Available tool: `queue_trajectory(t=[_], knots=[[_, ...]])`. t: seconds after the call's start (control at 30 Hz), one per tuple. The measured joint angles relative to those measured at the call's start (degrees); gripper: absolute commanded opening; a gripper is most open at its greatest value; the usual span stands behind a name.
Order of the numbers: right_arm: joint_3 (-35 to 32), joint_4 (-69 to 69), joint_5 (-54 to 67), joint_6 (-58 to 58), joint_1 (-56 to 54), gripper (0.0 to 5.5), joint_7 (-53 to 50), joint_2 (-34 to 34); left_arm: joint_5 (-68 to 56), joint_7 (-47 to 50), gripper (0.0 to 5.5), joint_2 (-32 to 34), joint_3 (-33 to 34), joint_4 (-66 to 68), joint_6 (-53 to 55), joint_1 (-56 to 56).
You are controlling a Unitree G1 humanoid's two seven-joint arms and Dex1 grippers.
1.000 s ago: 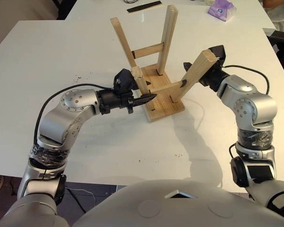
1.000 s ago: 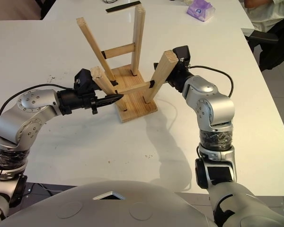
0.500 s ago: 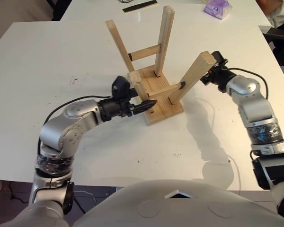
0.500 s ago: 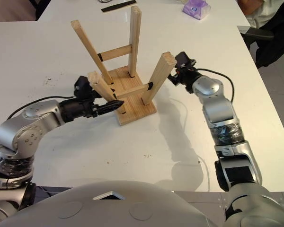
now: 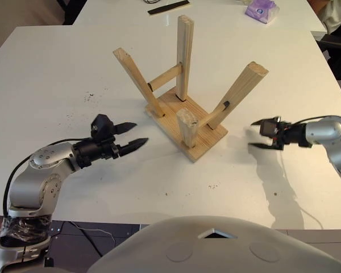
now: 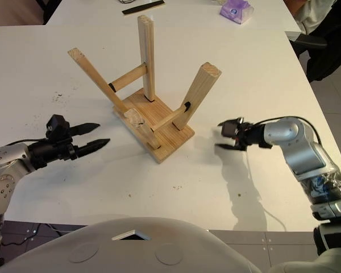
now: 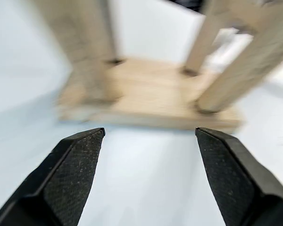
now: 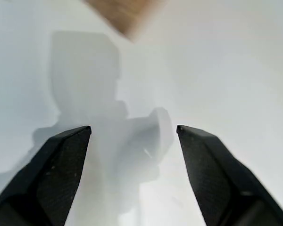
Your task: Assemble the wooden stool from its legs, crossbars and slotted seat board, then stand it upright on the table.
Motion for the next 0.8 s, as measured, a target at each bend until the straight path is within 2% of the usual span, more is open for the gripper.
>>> queue_trajectory(t=[0.1, 0.2, 0.37, 0.47, 0.67, 0.8], knots=[[0.22, -4.75, 1.61, 1.01, 1.67, 3.39, 2.16, 0.19, 2.51, 2.62, 3.56, -4.49, -4.44, 0.18, -2.93, -4.58], [1.50, -5.78, 1.24, 2.24, 1.08, 3.39, 2.06, 2.44, 3.96, 2.91, 3.56, -10.19, -12.72, -1.92, -4.93, -9.86], [3.31, -6.07, -0.07, 3.84, 0.66, 3.39, 1.49, 5.32, 5.76, 0.10, 3.56, -10.29, -21.61, -7.62, -5.32, -10.84], [3.01, -4.79, -1.31, 5.18, -0.61, 3.39, -1.52, 7.59, 8.61, 0.31, 3.56, -10.58, -26.25, -6.63, -5.64, -9.92], [0.98, -1.18, -2.92, 6.50, -2.20, 3.39, -6.52, 9.30, 11.65, 9.34, 3.56, -19.88, -28.29, -3.13, -4.85, -13.87], [0.59, -0.78, -3.26, 6.59, -2.33, 3.39, -7.10, 9.93, 12.06, 11.38, 3.56, -19.82, -27.54, -7.21, -6.24, -9.97]])
